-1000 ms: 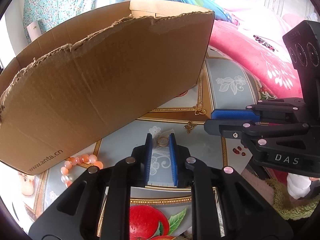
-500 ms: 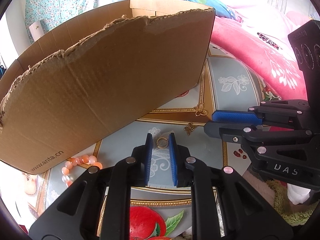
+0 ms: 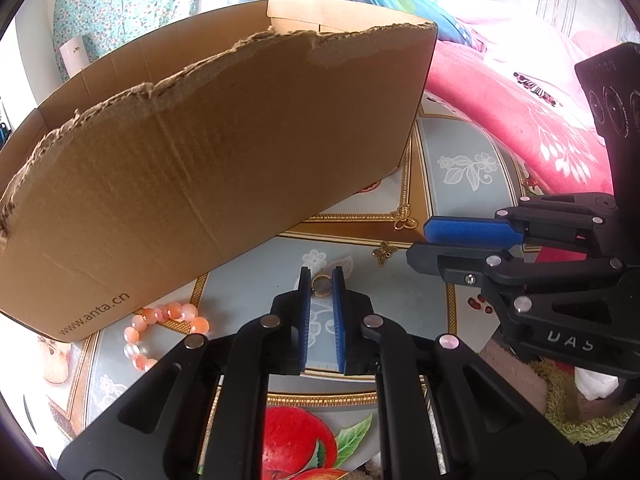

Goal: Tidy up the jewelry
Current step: 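Lift the charm with the right tool and carry it over the box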

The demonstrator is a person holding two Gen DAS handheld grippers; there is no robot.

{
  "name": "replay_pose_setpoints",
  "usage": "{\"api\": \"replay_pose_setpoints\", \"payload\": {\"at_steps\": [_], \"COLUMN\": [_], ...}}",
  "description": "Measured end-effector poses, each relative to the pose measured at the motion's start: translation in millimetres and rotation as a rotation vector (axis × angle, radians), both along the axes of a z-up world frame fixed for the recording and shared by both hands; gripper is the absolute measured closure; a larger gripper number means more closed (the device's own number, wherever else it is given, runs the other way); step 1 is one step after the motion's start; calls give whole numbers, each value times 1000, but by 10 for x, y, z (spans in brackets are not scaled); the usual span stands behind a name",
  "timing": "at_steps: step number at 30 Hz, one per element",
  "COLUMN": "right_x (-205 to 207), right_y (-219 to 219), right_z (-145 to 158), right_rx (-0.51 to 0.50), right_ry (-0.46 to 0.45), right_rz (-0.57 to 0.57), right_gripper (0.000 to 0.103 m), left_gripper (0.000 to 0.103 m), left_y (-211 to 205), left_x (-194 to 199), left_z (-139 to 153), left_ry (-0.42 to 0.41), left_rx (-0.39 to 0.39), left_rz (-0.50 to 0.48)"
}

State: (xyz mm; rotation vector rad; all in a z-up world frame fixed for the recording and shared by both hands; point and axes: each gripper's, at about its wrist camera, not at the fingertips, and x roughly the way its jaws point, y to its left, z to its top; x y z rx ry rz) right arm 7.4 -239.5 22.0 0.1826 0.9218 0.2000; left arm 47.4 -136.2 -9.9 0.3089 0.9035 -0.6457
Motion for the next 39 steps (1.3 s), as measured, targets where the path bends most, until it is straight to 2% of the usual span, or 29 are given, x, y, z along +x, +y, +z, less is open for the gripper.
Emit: {"api": "replay_pose_setpoints", "payload": {"at_steps": [16, 22, 25, 39], "right_x": [151, 151, 150, 180], "right_y": [224, 284, 277, 208], "right_z": [-1, -36, -38, -7], "right_rx": [-137, -179, -170, -150], "right_ry": [-21, -22, -22, -32], "right_rz": [101, 121, 128, 121], "right_gripper": [77, 85, 91, 91], "left_gripper": [94, 94, 94, 94], "left_y": [203, 227, 242, 310], "left_x": [51, 59, 58, 11], "left_z": [8, 15, 20, 98], "left_ry": [14, 13, 11, -9], "left_rx": [-49, -56, -60, -68], "left_rz": [48, 53, 52, 49]}}
